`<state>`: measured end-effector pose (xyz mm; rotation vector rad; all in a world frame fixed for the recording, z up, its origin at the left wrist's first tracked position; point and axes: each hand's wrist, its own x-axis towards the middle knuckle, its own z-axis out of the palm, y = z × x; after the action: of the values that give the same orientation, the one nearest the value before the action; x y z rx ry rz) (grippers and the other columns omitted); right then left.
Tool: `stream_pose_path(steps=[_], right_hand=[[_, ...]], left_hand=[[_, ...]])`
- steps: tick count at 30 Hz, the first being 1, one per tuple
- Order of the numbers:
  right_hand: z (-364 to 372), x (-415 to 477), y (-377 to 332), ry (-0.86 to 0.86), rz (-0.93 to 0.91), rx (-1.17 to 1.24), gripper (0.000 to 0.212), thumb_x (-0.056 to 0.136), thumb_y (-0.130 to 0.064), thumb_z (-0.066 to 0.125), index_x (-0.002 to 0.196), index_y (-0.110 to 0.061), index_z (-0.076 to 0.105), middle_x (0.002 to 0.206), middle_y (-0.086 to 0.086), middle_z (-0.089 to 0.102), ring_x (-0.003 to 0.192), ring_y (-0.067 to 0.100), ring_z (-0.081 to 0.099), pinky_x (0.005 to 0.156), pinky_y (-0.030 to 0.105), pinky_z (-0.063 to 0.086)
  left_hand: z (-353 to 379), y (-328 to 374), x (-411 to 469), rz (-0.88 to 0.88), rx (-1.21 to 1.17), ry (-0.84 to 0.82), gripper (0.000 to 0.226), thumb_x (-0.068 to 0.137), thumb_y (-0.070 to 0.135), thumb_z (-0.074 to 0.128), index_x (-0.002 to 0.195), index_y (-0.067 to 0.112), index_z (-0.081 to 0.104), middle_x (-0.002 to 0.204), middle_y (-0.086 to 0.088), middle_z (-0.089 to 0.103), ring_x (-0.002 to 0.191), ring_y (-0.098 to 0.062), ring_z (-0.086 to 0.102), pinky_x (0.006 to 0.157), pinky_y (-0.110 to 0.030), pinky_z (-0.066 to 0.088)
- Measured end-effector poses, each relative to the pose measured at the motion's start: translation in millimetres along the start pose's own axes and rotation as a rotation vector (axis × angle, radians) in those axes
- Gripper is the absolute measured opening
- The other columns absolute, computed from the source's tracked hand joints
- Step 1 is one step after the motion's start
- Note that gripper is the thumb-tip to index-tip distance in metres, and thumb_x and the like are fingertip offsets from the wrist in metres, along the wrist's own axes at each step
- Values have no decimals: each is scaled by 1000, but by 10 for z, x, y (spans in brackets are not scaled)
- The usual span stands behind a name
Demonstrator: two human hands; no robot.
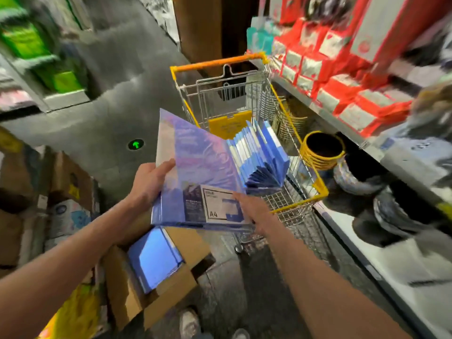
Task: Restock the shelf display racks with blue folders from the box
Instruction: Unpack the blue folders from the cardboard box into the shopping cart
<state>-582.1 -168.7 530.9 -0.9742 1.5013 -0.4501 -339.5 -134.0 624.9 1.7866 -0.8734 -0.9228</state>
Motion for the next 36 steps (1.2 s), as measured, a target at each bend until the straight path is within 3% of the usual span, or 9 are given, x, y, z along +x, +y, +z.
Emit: stream_pose_path(steps=[4, 7, 10, 13, 18, 23, 27, 33, 36], right_hand=[[-593, -103, -71, 103, -9, -17, 56, 83, -53, 67, 115, -7, 70, 110, 8, 73, 90, 25, 69, 86, 36, 58], [-951, -92, -28, 128, -4, -104, 52, 89, -51, 61, 114, -6, 69, 110, 11, 71, 94, 29, 66, 79, 31, 52], [-1240, -76, 20, 166, -69, -177, 44, 94, -42, 58, 112, -3, 70, 108, 16, 69, 99, 32, 65, 88, 39, 52], [-1439, -52, 78, 190, -108, -187, 43, 96, -33, 58, 106, 8, 67, 80, 7, 58, 77, 22, 52, 72, 38, 45], [-1667, 191, 125, 198, -56, -160, 43, 96, -31, 56, 97, 12, 62, 80, 9, 54, 71, 20, 49, 66, 33, 41], [-1774, 717, -2, 178, 37, -172, 33, 92, -44, 56, 84, -15, 68, 72, -1, 64, 61, 14, 55, 56, 28, 42], [-1787, 1335, -173, 191, 86, -148, 27, 92, -45, 57, 84, -22, 68, 84, 1, 72, 69, 16, 62, 65, 32, 48], [-1789, 1887, -632, 190, 134, 2, 24, 93, -42, 56, 90, -21, 68, 90, 4, 72, 70, 16, 60, 62, 32, 45], [-1844, 2037, -790, 188, 126, 36, 17, 101, -32, 52, 93, -25, 65, 104, 5, 73, 76, 15, 63, 66, 30, 50]], left_hand=[[571, 296, -30, 20, 0, -15, 41, 87, 35, 73, 59, 7, 61, 52, 2, 58, 52, -11, 52, 59, -33, 41], [995, 449, -30, 62, 97, -20, 40, 94, 29, 66, 65, 1, 61, 64, -10, 58, 64, -25, 54, 61, -36, 37], [1438, 567, 25, 138, 268, -46, 37, 96, 29, 61, 83, -5, 68, 83, -22, 65, 78, -34, 62, 61, -40, 37], [1822, 565, 151, 181, 383, -49, 45, 98, 31, 59, 97, -13, 68, 94, -30, 67, 92, -41, 66, 66, -36, 36], [2289, 498, 527, 147, 416, -74, 47, 101, 28, 55, 107, -17, 64, 106, -33, 65, 104, -44, 62, 75, -42, 41], [2805, 505, 1229, 112, 373, -97, 45, 102, 29, 52, 96, -13, 66, 94, -29, 64, 97, -44, 63, 68, -36, 35], [3212, 520, 1872, 47, 351, -117, 48, 99, 36, 48, 87, -8, 63, 89, -25, 66, 86, -39, 64, 69, -40, 45], [3666, 655, 2580, 46, 448, -146, 43, 102, 29, 48, 74, -4, 55, 74, -16, 54, 80, -33, 55, 67, -35, 33], [3874, 660, 2802, 46, 503, -178, 40, 102, 29, 48, 82, -4, 57, 83, -20, 59, 80, -34, 54, 67, -34, 34]])
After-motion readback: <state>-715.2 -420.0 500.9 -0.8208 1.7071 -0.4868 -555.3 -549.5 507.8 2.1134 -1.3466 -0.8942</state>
